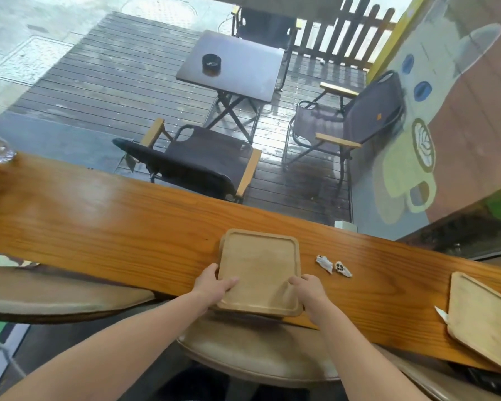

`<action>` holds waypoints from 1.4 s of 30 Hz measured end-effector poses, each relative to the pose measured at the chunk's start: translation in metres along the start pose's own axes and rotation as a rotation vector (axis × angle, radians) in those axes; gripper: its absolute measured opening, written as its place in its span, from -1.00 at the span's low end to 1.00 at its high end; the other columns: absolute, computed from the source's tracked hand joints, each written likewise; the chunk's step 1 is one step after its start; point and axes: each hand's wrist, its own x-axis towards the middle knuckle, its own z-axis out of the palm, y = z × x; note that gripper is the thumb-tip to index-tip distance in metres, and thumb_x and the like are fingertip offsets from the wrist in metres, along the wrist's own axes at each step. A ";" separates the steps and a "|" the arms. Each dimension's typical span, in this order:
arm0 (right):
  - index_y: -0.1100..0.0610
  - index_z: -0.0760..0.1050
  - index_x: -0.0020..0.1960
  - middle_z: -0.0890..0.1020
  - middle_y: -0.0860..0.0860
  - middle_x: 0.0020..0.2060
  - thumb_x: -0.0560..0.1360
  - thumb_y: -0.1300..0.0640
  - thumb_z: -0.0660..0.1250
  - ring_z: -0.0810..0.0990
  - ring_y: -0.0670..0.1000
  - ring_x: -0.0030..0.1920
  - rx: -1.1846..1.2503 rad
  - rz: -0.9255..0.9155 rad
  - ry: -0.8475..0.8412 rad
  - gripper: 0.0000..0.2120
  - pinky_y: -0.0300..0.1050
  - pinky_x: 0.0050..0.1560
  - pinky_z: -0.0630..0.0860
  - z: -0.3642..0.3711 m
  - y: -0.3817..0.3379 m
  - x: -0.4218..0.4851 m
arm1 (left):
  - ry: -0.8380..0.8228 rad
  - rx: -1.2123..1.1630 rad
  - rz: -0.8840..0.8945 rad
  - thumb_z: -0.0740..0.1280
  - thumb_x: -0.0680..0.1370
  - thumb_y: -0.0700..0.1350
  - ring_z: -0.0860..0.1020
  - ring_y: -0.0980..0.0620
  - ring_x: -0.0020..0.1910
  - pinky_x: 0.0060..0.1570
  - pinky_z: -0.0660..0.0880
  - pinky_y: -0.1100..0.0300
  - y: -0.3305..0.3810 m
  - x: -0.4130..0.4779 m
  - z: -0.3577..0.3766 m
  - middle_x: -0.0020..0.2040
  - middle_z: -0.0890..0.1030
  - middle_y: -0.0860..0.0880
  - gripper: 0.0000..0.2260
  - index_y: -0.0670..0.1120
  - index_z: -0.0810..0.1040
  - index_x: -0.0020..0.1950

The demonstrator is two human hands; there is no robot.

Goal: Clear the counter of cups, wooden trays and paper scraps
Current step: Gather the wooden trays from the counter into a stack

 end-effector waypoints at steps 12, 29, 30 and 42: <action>0.18 0.24 0.54 0.44 0.11 0.42 0.62 0.08 0.28 0.46 0.04 0.18 -0.101 -0.053 0.011 -0.46 -0.04 0.13 0.46 0.019 0.000 0.010 | 0.038 0.162 0.028 0.37 0.56 0.13 0.55 -0.09 0.20 0.18 0.55 -0.05 -0.010 0.014 0.002 0.25 0.57 -0.07 -0.57 -0.07 0.44 0.33; 0.16 0.24 0.53 0.35 0.15 0.43 0.57 0.03 0.33 0.40 0.16 0.37 -0.202 -0.029 -0.065 -0.40 0.12 0.38 0.42 0.019 0.010 0.002 | 0.239 0.550 0.110 0.31 0.59 0.16 0.46 0.01 -0.13 -0.19 0.39 0.15 -0.014 0.003 0.018 -0.08 0.46 -0.01 -0.66 -0.11 0.45 0.09; 0.16 0.21 0.55 0.34 0.15 0.45 0.57 0.04 0.33 0.39 0.16 0.39 -0.185 -0.032 -0.073 -0.38 0.12 0.39 0.41 0.019 0.012 0.002 | 0.248 0.556 0.127 0.31 0.60 0.14 0.46 0.01 -0.12 -0.17 0.39 0.15 -0.014 0.003 0.018 -0.07 0.46 -0.01 -0.68 -0.11 0.47 0.09; 0.10 0.28 0.55 0.45 0.07 0.44 0.57 0.06 0.32 0.41 0.13 0.41 -0.104 -0.014 -0.123 -0.43 0.14 0.39 0.42 0.017 0.017 0.000 | 0.268 0.590 0.164 0.28 0.63 -0.02 0.50 -0.04 -0.02 0.02 0.53 0.08 -0.017 0.003 0.014 0.06 0.53 -0.09 -0.75 -0.16 0.57 0.17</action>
